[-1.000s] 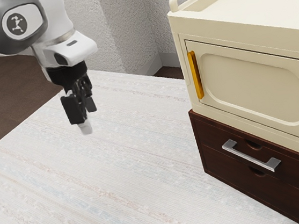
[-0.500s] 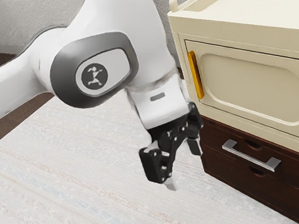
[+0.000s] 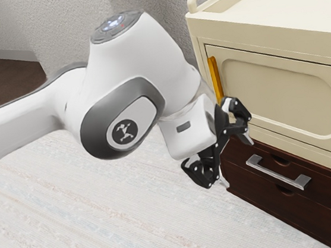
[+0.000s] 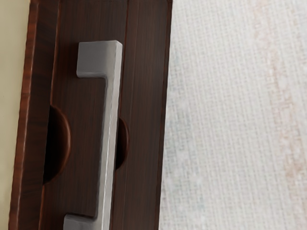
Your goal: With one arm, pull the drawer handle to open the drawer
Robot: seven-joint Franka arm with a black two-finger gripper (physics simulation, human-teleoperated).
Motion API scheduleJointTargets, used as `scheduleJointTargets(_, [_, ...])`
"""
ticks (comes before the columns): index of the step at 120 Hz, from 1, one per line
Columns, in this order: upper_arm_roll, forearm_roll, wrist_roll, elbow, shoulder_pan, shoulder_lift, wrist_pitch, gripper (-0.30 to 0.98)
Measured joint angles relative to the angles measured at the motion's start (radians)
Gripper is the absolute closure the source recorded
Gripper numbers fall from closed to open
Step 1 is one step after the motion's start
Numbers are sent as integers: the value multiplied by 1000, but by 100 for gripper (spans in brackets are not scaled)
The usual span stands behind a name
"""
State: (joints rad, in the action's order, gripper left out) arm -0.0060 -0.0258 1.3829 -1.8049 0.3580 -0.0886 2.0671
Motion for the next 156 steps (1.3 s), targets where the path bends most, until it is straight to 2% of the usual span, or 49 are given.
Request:
scheduleJointTargets(24, [-2,-13,47,-14,19,12,68,29])
scheduleJointTargets(38, [-2,-39,67,-27,29,25,101,39])
scheduleJointTargets(106, [-3,-61,121,-44,18,105,204,54])
scheduleJointTargets(136, [-1,-63,130,-209,34,-33,240,70])
scheduleJointTargets(156, [-2,-64,135,-346,49,-159,267,74])
